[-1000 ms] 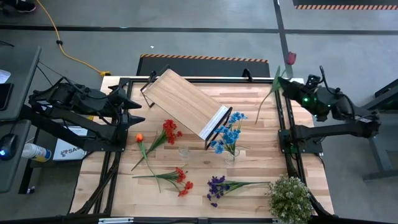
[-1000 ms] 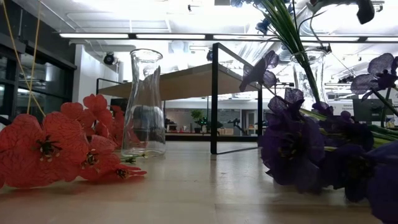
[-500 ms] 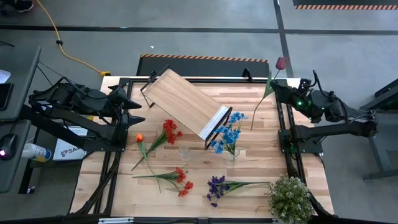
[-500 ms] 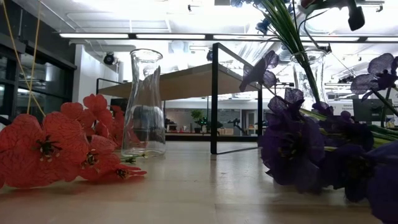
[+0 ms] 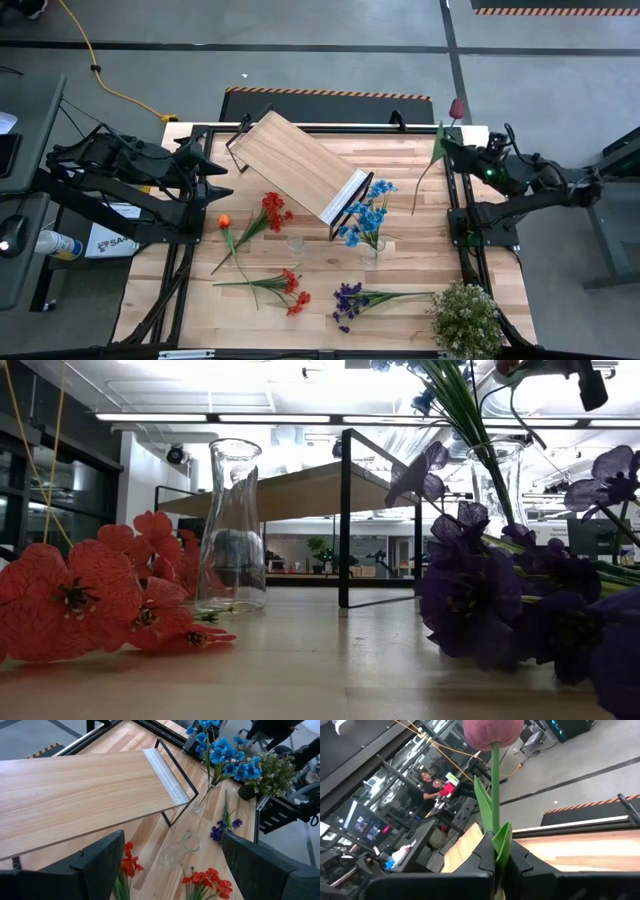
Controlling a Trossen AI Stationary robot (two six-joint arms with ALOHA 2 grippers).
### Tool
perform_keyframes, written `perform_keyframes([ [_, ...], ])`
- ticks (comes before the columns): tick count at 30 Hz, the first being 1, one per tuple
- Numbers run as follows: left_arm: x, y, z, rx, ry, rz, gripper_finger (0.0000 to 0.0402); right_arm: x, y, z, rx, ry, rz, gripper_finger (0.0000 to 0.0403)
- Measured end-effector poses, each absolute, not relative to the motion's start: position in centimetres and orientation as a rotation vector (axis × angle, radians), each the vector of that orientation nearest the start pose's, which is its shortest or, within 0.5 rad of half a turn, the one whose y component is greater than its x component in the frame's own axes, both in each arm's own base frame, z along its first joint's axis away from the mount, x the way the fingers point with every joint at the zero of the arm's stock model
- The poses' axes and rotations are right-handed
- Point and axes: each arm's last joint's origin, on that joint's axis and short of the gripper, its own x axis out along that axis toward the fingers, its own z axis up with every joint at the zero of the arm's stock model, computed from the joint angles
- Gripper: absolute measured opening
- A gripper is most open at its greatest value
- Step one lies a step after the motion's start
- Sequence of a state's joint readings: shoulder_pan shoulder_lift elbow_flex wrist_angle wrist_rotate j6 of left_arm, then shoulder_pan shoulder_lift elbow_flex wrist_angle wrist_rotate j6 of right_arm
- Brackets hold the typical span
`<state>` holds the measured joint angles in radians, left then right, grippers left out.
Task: Pick and place flowers into a vace then onto a shelf
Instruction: Put the pink flower into the right transparent vase
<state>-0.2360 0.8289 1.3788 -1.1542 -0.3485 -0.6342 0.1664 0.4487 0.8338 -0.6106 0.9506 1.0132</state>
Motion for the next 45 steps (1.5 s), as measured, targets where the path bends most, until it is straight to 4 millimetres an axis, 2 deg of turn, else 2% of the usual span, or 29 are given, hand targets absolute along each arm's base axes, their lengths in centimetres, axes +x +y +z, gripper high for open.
perform_keyframes([
  [5,9.7,-1.3,42.3,-0.445,0.519,0.287,0.0367,6.8,-1.1,34.3,0.791,-0.185,-0.827,0.0001],
  [24,9.7,-1.3,42.3,-0.445,0.519,0.286,0.0367,1.8,-2.1,33.6,0.816,-0.226,-0.798,0.0001],
  [41,9.7,-1.3,42.3,-0.470,0.516,0.294,0.0367,-1.7,-2.8,31.6,0.832,-0.225,-0.826,0.0000],
  [45,9.7,-1.3,42.3,-0.470,0.516,0.294,0.0367,-2.0,-2.9,30.2,0.854,-0.255,-0.814,0.0000],
])
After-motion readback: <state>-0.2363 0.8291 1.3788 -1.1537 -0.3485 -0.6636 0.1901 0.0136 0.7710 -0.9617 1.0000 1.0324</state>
